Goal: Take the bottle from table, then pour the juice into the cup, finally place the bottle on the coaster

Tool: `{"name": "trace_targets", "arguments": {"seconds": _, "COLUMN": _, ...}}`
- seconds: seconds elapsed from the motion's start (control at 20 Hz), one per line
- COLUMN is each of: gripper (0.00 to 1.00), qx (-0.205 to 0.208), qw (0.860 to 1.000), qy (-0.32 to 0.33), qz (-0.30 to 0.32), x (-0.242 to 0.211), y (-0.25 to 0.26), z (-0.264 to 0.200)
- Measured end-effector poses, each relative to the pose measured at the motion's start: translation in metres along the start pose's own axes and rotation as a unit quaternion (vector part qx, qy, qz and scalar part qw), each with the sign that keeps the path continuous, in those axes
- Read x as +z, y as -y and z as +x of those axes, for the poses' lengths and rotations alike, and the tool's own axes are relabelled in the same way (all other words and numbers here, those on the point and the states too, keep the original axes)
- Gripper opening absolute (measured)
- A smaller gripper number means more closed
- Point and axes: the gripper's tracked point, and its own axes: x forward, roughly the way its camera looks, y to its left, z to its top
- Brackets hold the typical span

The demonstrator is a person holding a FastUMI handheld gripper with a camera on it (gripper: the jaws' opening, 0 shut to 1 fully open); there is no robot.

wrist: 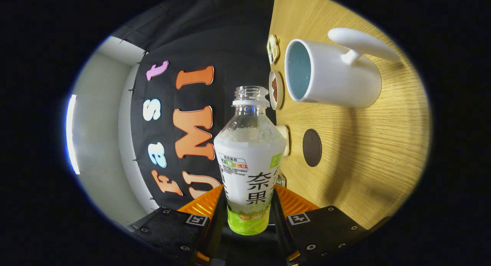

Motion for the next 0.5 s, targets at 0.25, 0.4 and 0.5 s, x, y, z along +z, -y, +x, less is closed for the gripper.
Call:
{"name": "trace_targets", "arguments": {"seconds": 0.25, "gripper": 0.61, "qx": 0.003, "qw": 1.000, "qy": -0.001, "qz": 0.019, "x": 0.0003, "y": -0.0008, "z": 0.0016}}
{"name": "trace_targets", "arguments": {"seconds": 0.4, "gripper": 0.61, "qx": 0.004, "qw": 0.999, "qy": 0.000, "qz": 0.033, "x": 0.0023, "y": -0.0022, "z": 0.0022}}
{"name": "trace_targets", "arguments": {"seconds": 0.5, "gripper": 0.61, "qx": 0.004, "qw": 0.999, "qy": 0.001, "qz": 0.043, "x": 0.0029, "y": -0.0020, "z": 0.0036}}
